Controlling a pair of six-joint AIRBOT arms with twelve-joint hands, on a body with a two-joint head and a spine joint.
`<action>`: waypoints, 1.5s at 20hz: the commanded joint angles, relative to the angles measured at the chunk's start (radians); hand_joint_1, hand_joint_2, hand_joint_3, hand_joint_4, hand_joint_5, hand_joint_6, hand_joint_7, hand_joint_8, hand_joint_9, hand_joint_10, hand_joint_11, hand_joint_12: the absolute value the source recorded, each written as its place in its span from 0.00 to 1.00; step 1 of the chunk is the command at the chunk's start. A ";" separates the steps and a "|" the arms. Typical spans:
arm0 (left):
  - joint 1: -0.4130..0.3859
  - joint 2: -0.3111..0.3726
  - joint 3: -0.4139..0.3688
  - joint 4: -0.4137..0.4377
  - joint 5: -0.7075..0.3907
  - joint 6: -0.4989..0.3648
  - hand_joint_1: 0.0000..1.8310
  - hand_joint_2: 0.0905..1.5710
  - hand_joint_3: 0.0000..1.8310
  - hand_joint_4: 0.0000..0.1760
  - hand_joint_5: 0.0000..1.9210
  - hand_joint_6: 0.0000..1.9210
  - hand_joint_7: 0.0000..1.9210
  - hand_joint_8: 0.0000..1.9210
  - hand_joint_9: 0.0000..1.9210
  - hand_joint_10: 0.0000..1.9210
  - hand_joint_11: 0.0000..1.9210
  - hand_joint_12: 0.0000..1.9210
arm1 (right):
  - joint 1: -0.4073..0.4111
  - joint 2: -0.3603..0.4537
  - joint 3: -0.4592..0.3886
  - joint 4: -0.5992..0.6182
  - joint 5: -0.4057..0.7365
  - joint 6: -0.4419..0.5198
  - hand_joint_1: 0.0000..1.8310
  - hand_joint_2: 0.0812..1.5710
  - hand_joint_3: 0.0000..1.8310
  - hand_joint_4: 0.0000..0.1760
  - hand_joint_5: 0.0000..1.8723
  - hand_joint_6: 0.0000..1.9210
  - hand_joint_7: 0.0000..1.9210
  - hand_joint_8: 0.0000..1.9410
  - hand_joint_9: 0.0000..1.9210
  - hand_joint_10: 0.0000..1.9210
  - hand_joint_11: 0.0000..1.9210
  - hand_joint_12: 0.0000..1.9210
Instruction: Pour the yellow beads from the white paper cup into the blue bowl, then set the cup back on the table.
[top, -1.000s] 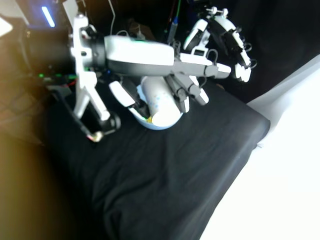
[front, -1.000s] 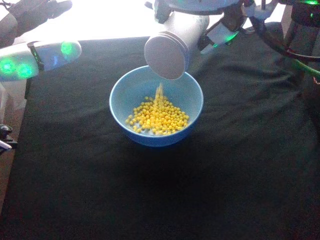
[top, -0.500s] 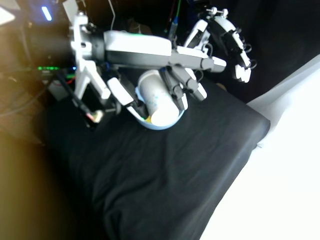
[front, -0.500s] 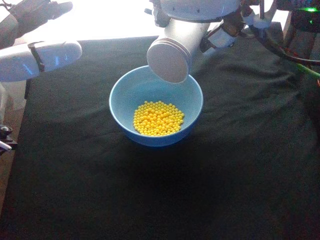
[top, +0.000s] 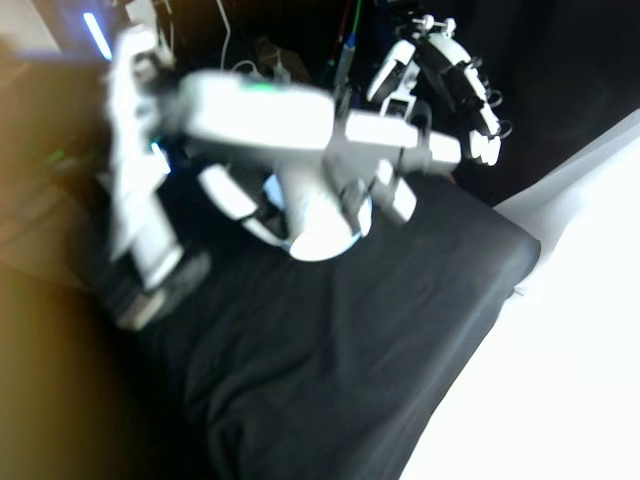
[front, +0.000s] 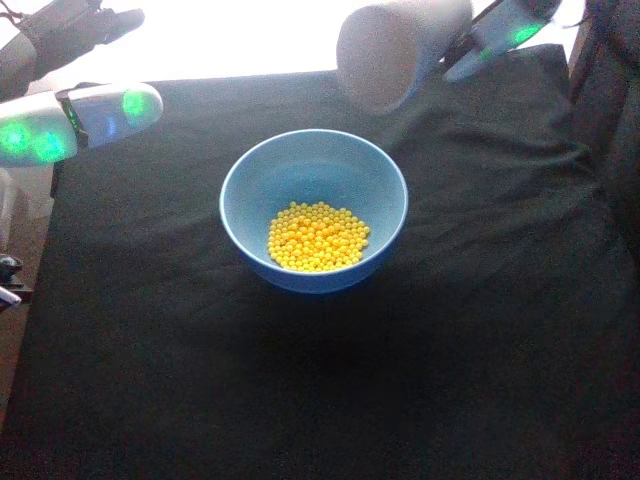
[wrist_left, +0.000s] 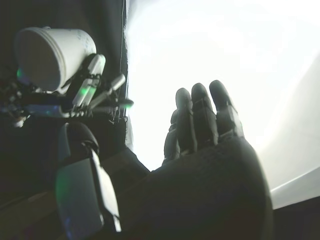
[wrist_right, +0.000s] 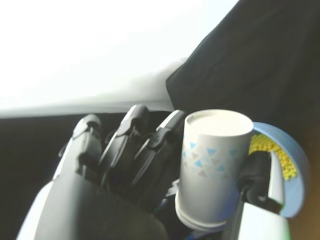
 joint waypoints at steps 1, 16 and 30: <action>-0.006 -0.009 0.002 -0.020 -0.127 -0.012 0.31 0.55 0.00 0.21 0.07 0.00 0.20 0.00 0.16 0.00 0.00 0.31 | 0.006 0.002 0.007 0.070 0.067 -0.006 0.70 0.64 0.00 0.00 0.76 0.01 0.57 0.50 0.49 0.55 0.28 0.83; 0.033 -0.008 -0.002 -0.053 -0.148 -0.028 0.30 0.56 0.00 0.04 0.06 0.00 0.20 0.00 0.16 0.00 0.00 0.30 | -0.269 0.081 0.087 0.798 0.413 -0.071 0.66 0.62 0.00 0.00 0.68 0.24 0.23 0.69 0.04 0.90 0.02 1.00; 0.051 -0.008 -0.007 -0.065 -0.154 -0.033 0.32 0.55 0.00 0.06 0.06 0.00 0.20 0.00 0.12 0.00 0.00 0.25 | -0.510 0.109 0.073 1.124 0.620 -0.071 0.65 0.63 0.00 0.00 0.64 0.31 0.49 0.01 0.20 0.00 0.00 0.06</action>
